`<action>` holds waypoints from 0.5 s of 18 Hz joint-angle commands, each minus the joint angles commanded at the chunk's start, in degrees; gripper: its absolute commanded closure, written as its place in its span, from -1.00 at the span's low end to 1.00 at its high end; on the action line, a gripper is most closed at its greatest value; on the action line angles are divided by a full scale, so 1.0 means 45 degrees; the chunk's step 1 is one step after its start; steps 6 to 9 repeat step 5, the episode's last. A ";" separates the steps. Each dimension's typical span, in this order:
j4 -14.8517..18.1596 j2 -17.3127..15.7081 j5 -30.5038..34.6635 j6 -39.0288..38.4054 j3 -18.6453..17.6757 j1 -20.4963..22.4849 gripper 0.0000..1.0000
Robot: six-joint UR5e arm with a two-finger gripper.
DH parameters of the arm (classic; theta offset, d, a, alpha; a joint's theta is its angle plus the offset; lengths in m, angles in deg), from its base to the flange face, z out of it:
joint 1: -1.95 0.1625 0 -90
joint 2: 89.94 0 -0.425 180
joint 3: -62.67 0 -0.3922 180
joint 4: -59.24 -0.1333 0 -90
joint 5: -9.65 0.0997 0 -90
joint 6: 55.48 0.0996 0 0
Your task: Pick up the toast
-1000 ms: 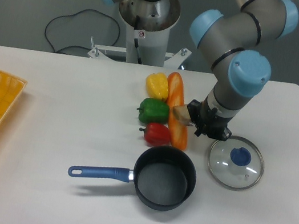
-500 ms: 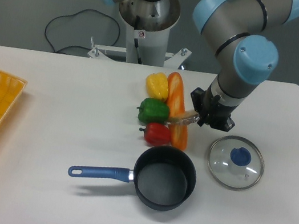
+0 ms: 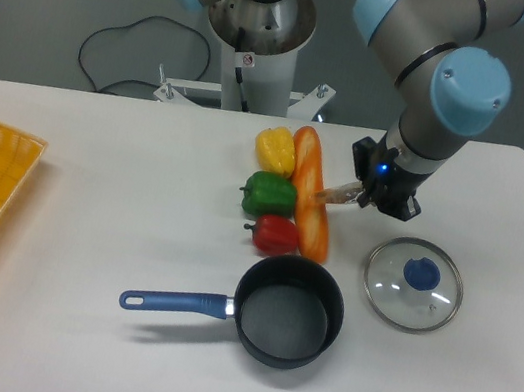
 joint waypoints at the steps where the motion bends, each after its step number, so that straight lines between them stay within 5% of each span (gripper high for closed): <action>1: 0.0020 0.0000 0.0002 0.0119 0.0019 0.0000 1.00; 9: 0.0156 0.0020 -0.0037 0.0509 0.0097 -0.0059 1.00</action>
